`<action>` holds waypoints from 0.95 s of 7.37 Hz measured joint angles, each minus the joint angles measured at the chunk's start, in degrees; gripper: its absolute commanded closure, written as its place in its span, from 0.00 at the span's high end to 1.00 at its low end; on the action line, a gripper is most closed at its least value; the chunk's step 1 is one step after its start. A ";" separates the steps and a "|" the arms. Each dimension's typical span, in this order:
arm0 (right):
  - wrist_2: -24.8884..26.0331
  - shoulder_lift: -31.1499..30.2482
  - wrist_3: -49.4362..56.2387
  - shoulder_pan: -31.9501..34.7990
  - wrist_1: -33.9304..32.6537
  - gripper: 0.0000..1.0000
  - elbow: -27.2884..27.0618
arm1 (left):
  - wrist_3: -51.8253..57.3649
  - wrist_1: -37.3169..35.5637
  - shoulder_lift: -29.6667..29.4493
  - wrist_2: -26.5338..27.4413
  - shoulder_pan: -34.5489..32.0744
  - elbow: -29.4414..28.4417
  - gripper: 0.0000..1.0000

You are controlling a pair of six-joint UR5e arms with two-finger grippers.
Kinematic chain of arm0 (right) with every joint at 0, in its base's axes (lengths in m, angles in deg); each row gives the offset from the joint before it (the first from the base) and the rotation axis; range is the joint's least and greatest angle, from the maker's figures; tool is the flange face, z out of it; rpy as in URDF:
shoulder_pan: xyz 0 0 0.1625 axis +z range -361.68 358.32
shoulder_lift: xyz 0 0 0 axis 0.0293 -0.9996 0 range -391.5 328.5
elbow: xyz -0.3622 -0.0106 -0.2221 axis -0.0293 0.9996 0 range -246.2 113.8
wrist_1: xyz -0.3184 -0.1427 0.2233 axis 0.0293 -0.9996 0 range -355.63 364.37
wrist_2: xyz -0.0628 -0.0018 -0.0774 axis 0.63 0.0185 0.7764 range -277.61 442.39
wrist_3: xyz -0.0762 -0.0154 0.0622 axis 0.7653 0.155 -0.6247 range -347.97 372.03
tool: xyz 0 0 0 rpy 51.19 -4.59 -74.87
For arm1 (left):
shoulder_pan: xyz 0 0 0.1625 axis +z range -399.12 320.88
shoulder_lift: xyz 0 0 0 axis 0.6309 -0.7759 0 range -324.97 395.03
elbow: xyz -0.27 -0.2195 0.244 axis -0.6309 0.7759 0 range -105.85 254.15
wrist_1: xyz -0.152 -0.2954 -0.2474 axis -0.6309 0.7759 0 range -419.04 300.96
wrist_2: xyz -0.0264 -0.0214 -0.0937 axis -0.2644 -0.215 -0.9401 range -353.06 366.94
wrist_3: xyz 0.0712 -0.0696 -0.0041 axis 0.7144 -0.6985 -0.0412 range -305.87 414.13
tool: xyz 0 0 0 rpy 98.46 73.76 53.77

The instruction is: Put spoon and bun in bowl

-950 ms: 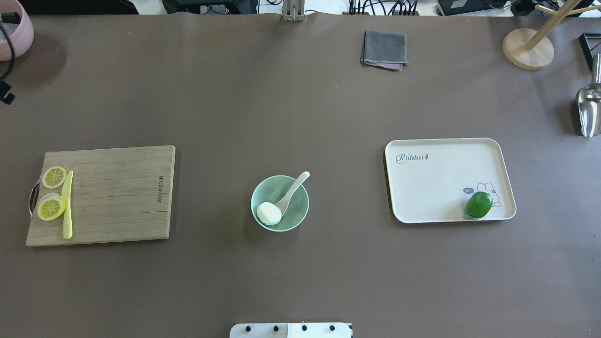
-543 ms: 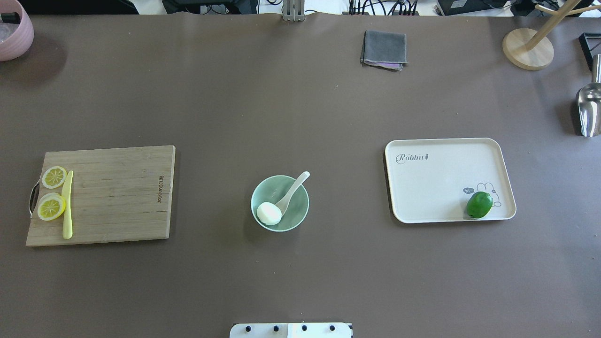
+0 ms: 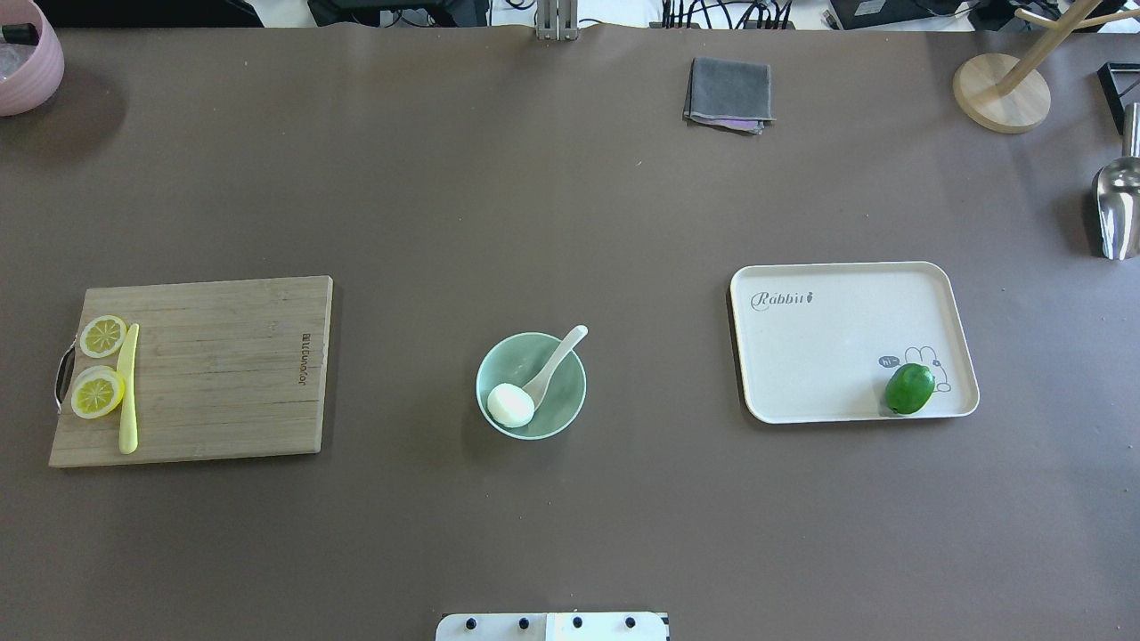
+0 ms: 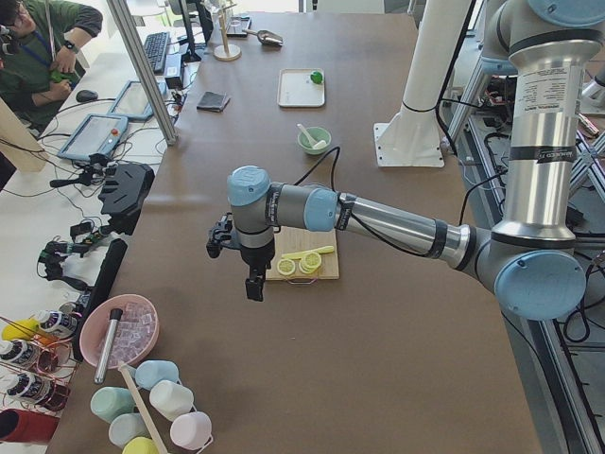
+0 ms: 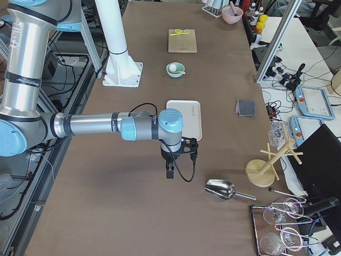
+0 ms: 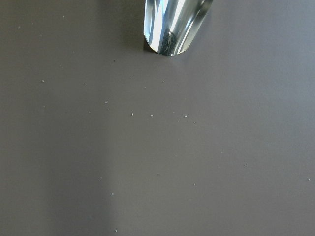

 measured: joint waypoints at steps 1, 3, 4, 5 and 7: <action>-0.08 0.08 -0.03 0.00 0.00 1.00 -0.01 | 0.06 0.01 0.68 0.39 -0.28 -0.32 0.98; -0.14 0.13 -0.06 -0.05 0.00 1.00 -0.01 | 0.37 0.25 2.31 0.07 -2.02 -0.72 0.98; -0.15 0.13 -0.04 -0.08 0.00 1.00 0.03 | 1.99 0.34 3.30 -0.06 -3.10 -0.60 0.98; -0.17 0.14 -0.03 -0.08 0.00 1.00 0.06 | 5.44 0.36 4.14 -0.11 -4.57 -0.63 0.98; -0.22 0.19 -0.09 -0.09 0.00 1.00 0.07 | 10.21 0.16 4.11 0.09 -6.34 -1.04 0.98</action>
